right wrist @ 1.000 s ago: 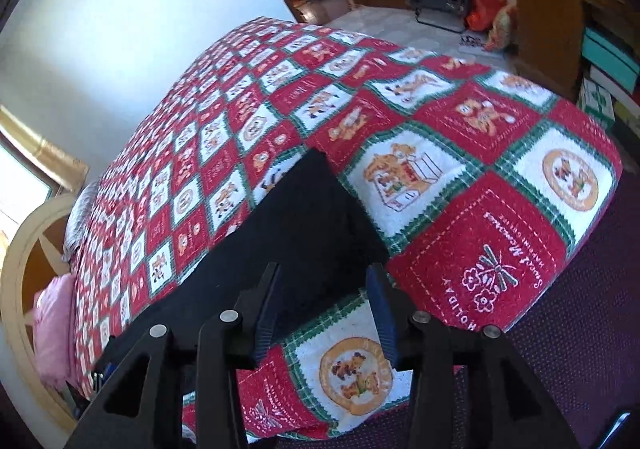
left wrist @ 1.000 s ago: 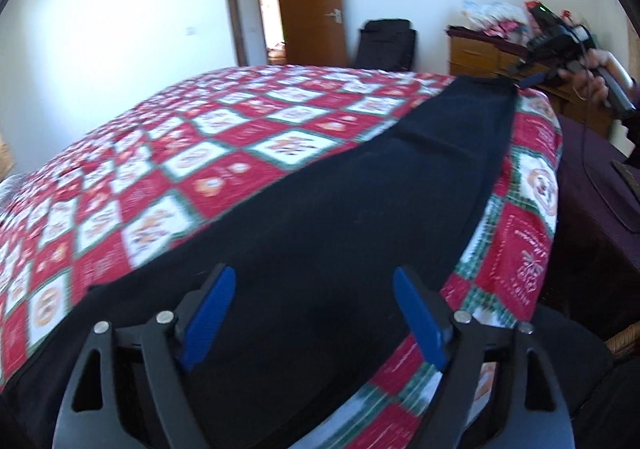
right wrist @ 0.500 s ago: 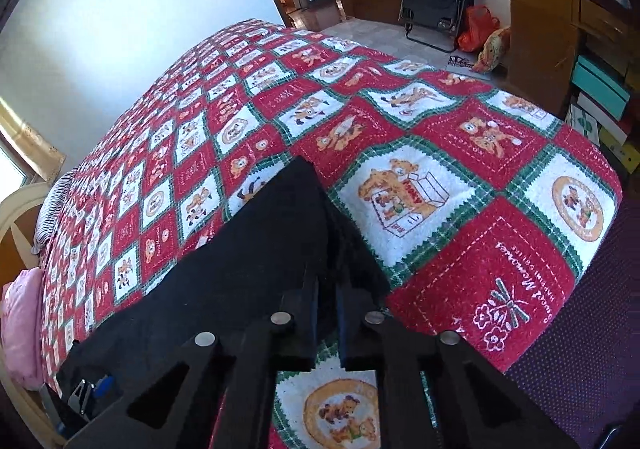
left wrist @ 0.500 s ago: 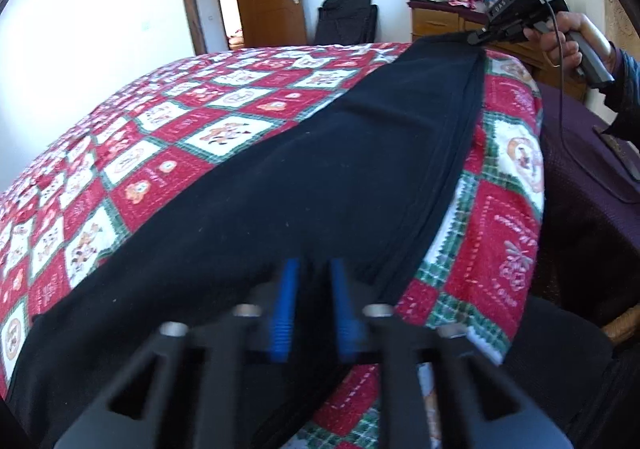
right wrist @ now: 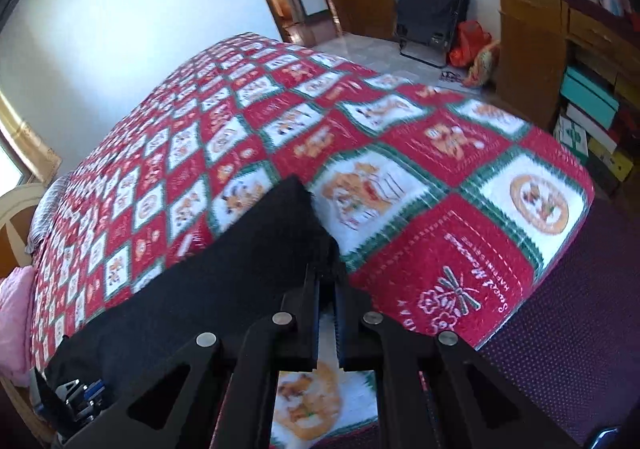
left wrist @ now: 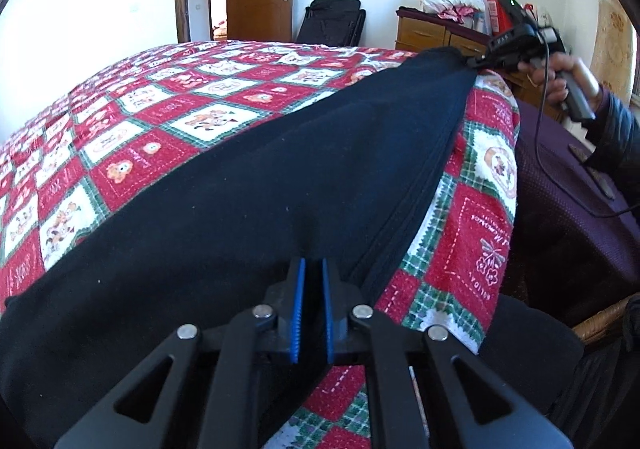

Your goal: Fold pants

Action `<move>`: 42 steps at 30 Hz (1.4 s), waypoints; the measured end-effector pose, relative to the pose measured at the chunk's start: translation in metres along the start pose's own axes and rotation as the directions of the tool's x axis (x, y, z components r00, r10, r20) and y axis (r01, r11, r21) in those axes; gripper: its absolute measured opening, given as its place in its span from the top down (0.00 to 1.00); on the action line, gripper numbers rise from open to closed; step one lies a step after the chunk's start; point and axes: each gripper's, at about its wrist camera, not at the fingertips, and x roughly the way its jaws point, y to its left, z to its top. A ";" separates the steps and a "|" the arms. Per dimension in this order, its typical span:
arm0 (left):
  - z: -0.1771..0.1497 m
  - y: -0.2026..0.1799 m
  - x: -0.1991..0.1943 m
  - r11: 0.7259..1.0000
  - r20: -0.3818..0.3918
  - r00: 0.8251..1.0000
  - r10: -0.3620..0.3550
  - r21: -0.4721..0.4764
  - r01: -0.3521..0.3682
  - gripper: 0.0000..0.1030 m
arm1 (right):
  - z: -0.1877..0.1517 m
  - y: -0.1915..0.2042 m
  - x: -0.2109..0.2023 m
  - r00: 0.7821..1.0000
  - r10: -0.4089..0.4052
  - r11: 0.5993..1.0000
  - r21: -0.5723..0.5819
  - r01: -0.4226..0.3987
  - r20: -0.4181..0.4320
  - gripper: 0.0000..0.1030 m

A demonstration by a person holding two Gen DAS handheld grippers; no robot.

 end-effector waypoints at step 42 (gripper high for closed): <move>-0.008 -0.016 0.001 1.000 -0.021 1.000 -0.024 0.000 0.024 0.63 | 0.038 0.068 0.041 0.981 -0.189 0.940 -0.280 0.193 0.043 0.53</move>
